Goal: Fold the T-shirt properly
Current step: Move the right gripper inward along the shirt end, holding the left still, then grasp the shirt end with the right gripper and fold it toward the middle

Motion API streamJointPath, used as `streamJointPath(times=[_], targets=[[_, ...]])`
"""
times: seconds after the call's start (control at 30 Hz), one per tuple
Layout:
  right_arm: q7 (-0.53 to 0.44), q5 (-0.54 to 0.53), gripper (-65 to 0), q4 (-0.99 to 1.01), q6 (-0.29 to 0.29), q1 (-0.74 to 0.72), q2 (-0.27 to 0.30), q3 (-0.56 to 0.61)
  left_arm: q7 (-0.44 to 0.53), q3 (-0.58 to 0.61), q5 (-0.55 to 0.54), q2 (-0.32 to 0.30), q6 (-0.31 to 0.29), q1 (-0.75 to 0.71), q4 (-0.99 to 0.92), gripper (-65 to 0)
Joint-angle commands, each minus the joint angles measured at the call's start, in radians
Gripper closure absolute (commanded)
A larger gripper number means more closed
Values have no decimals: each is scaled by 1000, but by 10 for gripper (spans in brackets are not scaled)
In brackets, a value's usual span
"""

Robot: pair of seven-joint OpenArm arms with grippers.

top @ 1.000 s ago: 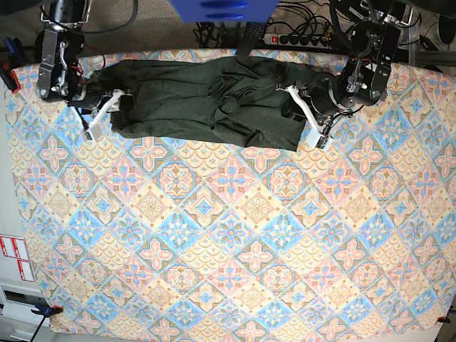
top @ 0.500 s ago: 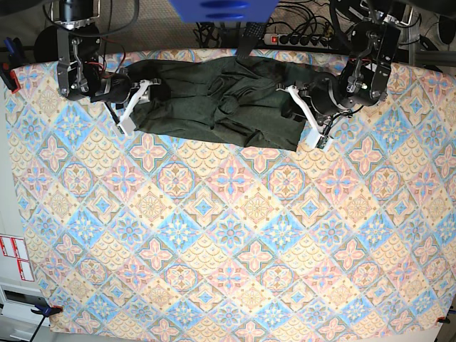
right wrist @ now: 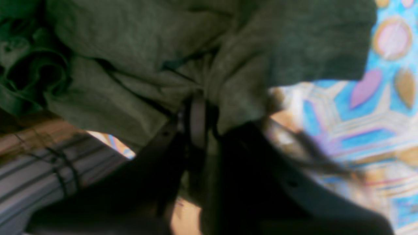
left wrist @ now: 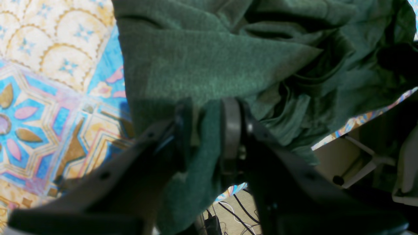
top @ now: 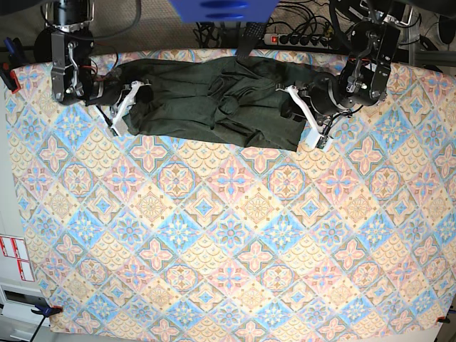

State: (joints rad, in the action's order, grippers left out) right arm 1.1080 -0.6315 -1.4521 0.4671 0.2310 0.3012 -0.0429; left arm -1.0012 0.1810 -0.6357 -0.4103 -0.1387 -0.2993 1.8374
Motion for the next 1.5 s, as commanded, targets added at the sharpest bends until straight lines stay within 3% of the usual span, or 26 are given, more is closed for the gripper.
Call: streamJointPath(times=[0.0,0.2,0.5,0.67,1.0,1.47], targets=[[-15,17,-29,-12,-9,-20,22,-45,17,-7,-8,-6,-5,5,29,-134],[-15,23,-29,-2,-9,-80,22,-183,12,-97,-8,29,-5,-13,89,-134],[-16,23,-29,164,-9,-212,49,-188,12,-105,-9,31,-5,-19,104,-134],[-6,23,-29,135,-9,-212,51,-182,12,-105,-9,31,-5,-19,104,-134],[-6,23,-29,-131,-9,-91,51,5,12,-105,-9,31,-5,-19,101,-134],[-6,23,-30,-350,-9,-129,52,323,12,-114,-6,29,-5,-59,100,-134]])
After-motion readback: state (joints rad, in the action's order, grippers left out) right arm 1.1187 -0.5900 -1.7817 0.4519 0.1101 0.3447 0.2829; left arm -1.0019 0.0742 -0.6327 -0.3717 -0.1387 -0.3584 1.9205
